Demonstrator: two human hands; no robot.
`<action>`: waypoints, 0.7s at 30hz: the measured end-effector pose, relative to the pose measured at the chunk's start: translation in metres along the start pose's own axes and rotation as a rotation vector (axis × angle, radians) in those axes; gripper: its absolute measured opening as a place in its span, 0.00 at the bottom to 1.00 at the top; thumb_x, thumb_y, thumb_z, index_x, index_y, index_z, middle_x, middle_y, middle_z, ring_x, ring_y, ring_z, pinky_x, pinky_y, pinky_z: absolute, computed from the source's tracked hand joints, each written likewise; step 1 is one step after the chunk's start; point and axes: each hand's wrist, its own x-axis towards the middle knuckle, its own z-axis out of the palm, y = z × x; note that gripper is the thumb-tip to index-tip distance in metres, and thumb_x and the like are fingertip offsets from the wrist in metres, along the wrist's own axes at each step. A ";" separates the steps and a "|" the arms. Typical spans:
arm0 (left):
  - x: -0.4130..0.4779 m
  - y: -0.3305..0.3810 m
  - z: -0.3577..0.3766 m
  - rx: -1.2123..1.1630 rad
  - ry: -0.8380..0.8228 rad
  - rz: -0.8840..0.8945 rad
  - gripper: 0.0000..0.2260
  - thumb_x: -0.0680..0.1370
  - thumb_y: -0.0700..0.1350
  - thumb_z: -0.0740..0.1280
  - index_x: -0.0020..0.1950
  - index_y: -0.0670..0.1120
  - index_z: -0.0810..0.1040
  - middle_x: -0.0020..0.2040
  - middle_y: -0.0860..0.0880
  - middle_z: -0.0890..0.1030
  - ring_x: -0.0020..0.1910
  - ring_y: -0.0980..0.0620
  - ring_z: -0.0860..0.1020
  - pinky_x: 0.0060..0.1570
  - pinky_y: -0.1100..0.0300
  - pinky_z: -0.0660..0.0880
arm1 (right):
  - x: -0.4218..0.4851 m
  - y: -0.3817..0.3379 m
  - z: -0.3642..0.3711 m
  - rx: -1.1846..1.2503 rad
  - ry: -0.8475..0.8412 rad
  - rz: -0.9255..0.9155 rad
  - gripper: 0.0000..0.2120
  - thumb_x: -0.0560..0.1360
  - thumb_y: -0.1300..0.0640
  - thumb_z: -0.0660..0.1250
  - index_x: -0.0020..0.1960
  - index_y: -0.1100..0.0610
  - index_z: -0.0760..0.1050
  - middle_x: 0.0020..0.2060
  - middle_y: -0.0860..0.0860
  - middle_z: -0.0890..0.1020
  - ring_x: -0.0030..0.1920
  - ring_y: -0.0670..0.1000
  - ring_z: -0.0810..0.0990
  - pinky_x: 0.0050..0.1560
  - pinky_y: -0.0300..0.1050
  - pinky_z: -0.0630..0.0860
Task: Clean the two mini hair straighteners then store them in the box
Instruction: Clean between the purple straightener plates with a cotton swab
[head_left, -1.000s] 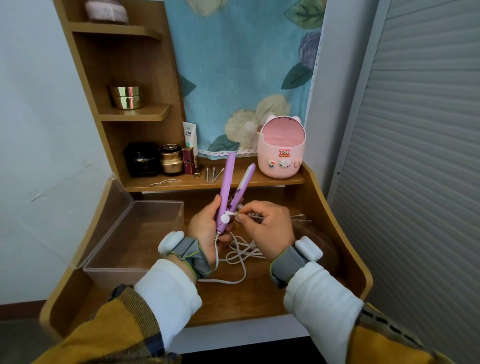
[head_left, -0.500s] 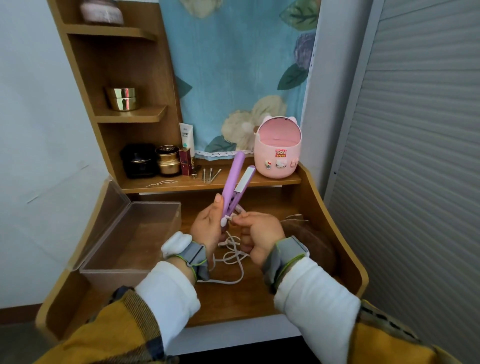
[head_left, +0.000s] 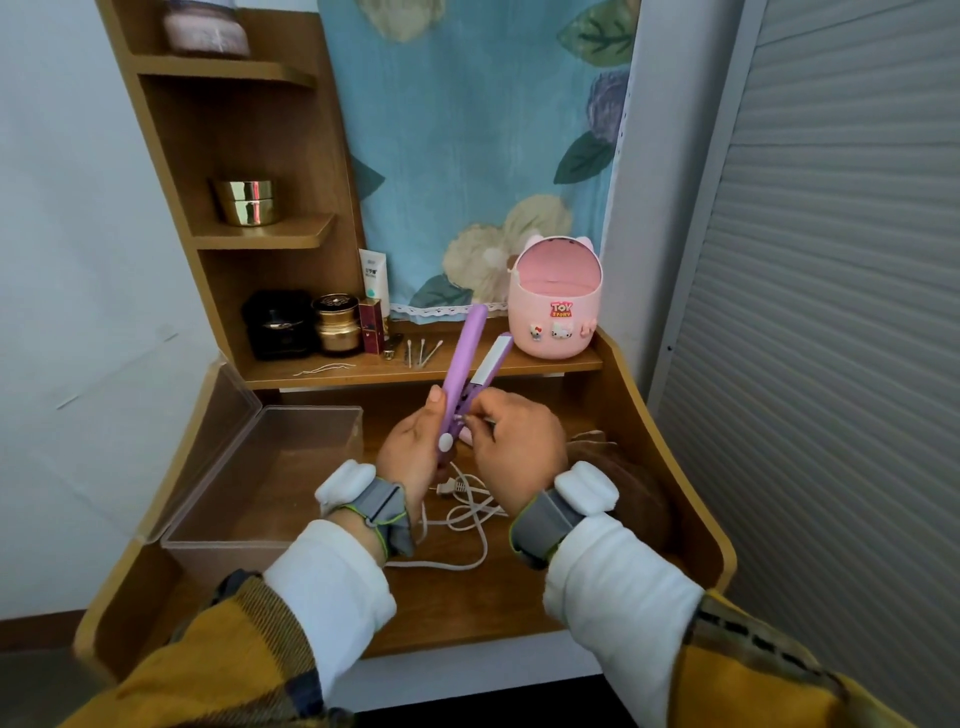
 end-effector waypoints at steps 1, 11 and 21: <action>-0.001 0.001 0.000 -0.013 -0.004 0.009 0.21 0.80 0.60 0.52 0.40 0.50 0.77 0.32 0.47 0.72 0.31 0.51 0.69 0.31 0.61 0.67 | 0.000 0.000 0.001 -0.002 0.008 0.004 0.05 0.77 0.54 0.63 0.48 0.54 0.77 0.43 0.49 0.81 0.42 0.49 0.78 0.40 0.40 0.69; -0.009 0.006 -0.004 0.007 -0.035 0.042 0.16 0.80 0.58 0.54 0.37 0.54 0.74 0.34 0.49 0.72 0.34 0.51 0.70 0.41 0.56 0.70 | 0.014 0.019 -0.006 0.133 0.181 0.123 0.04 0.74 0.57 0.67 0.44 0.54 0.81 0.41 0.49 0.83 0.41 0.49 0.79 0.42 0.43 0.76; -0.001 -0.010 -0.005 0.192 -0.058 0.024 0.24 0.79 0.60 0.53 0.66 0.46 0.74 0.59 0.47 0.75 0.47 0.51 0.75 0.47 0.57 0.73 | 0.021 0.031 -0.004 0.196 0.198 0.351 0.04 0.76 0.55 0.65 0.46 0.54 0.78 0.43 0.49 0.82 0.43 0.50 0.80 0.45 0.47 0.79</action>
